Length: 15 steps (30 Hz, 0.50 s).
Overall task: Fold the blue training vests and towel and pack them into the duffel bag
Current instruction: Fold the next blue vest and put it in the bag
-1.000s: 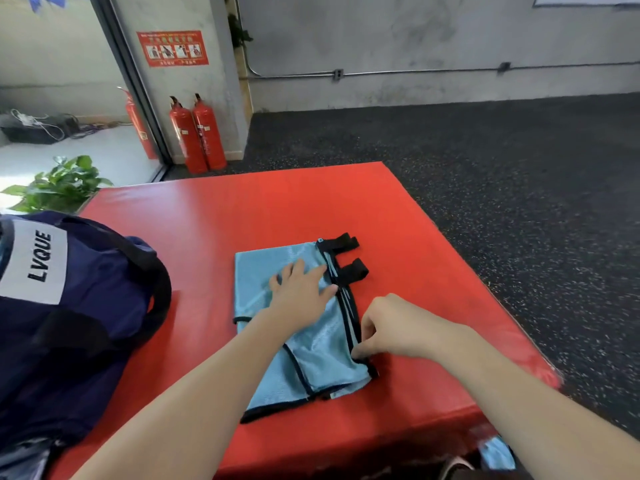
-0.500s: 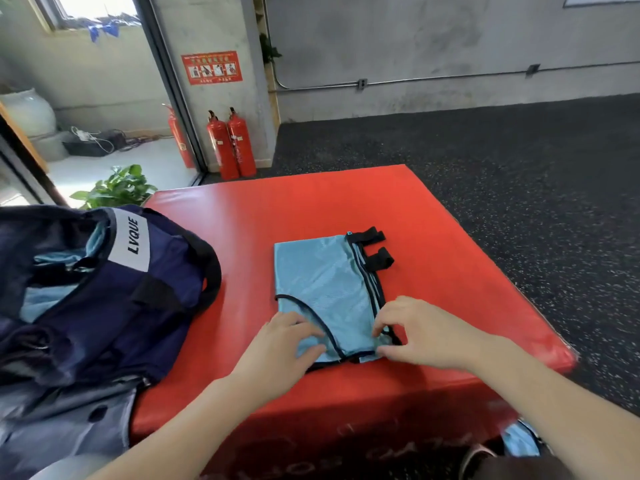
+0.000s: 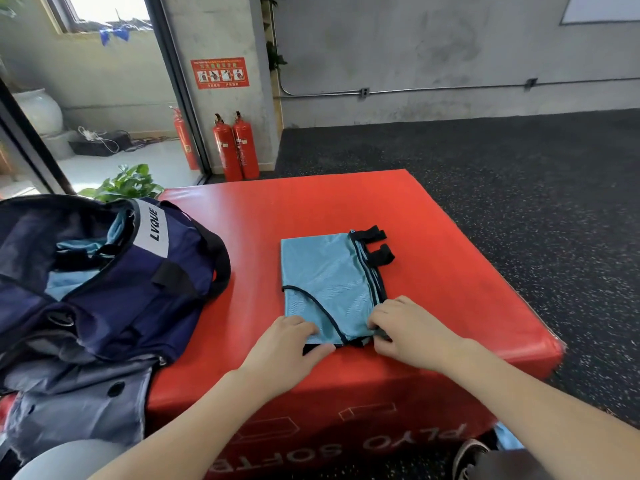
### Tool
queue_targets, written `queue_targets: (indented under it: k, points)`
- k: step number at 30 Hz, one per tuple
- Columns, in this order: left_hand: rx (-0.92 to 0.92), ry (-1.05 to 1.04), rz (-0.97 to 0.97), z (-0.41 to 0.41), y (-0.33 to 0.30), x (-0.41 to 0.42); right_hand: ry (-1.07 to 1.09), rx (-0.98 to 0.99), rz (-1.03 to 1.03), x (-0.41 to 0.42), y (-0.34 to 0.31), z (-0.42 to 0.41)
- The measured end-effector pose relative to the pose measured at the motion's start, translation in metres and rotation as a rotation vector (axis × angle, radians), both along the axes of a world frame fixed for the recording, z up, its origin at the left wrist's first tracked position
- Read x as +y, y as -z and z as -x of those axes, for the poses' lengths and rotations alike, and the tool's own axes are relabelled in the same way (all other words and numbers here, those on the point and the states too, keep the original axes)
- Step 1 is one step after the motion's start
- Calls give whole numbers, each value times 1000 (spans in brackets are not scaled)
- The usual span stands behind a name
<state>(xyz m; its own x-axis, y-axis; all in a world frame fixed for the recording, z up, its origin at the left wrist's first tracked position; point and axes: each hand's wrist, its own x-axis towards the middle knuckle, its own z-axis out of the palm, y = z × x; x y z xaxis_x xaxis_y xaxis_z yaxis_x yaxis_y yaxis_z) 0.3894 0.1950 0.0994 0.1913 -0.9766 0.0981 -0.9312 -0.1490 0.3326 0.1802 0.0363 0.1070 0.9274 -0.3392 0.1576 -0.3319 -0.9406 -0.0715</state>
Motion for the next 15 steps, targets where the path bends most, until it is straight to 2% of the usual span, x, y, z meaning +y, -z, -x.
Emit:
queue_targets:
  k: [4,7,11,15]
  points:
    - [-78,-37,-53,6,-2,-6,95,-3,-179,-2,-12,0]
    - [-47,-53,-28,6,-2,-8,122,-34,-276,-1,-21,0]
    - [92,-90,104,-1,-10,-6,214,-89,-482,-2,-36,0]
    - [411,-144,270,0,-31,-1,240,-211,-687,-7,-55,0]
